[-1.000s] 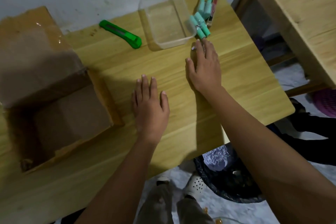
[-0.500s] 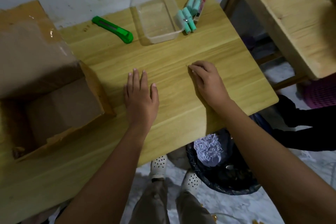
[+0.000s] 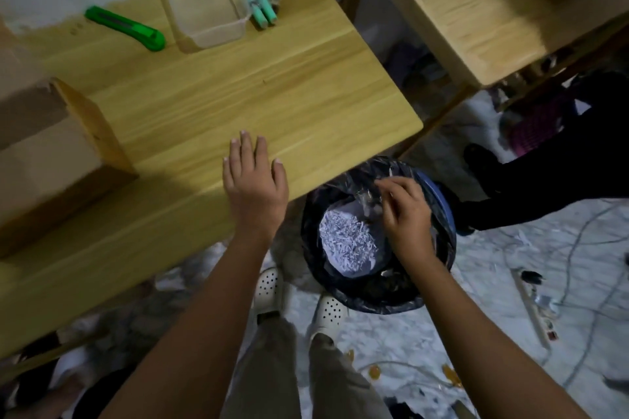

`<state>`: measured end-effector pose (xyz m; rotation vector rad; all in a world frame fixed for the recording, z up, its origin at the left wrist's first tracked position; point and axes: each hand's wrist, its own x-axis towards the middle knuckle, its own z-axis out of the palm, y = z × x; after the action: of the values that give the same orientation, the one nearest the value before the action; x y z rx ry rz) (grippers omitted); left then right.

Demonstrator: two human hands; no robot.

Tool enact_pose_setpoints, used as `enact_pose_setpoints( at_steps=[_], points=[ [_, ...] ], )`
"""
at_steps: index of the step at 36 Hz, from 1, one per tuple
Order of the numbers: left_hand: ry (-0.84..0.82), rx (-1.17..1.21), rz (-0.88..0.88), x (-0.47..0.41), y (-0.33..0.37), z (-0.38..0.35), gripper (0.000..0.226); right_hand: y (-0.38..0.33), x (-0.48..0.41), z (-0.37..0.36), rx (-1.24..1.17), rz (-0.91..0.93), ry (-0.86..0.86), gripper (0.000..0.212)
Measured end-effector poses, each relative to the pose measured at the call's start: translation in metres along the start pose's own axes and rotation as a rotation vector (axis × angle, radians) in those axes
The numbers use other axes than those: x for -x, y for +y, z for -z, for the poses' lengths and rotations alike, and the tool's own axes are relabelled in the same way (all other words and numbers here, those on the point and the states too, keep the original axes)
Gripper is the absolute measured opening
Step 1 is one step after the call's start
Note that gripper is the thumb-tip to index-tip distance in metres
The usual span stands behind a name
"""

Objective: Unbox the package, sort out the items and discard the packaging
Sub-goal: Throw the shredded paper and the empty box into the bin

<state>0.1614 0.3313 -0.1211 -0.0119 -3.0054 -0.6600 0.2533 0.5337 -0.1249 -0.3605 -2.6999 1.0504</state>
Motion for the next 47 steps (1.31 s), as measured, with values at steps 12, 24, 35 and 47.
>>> enact_pose_setpoints(
  at_steps=[12, 24, 35, 47],
  points=[
    [0.028, -0.032, 0.01, 0.003, 0.005, -0.003, 0.052, 0.058, 0.024, -0.007, 0.072, -0.211, -0.11, 0.021],
    [-0.056, -0.068, 0.03, 0.0, 0.007, 0.002, 0.05, 0.059, 0.022, 0.011, 0.111, -0.224, -0.091, 0.024],
    [-0.148, -0.071, -0.023, -0.002, 0.004, 0.013, 0.053, 0.039, 0.014, 0.028, 0.119, -0.233, -0.032, 0.016],
    [-0.076, 0.036, -0.02, -0.005, -0.025, 0.091, 0.048, -0.064, -0.039, 0.043, 0.063, -0.004, -0.014, 0.018]
  ],
)
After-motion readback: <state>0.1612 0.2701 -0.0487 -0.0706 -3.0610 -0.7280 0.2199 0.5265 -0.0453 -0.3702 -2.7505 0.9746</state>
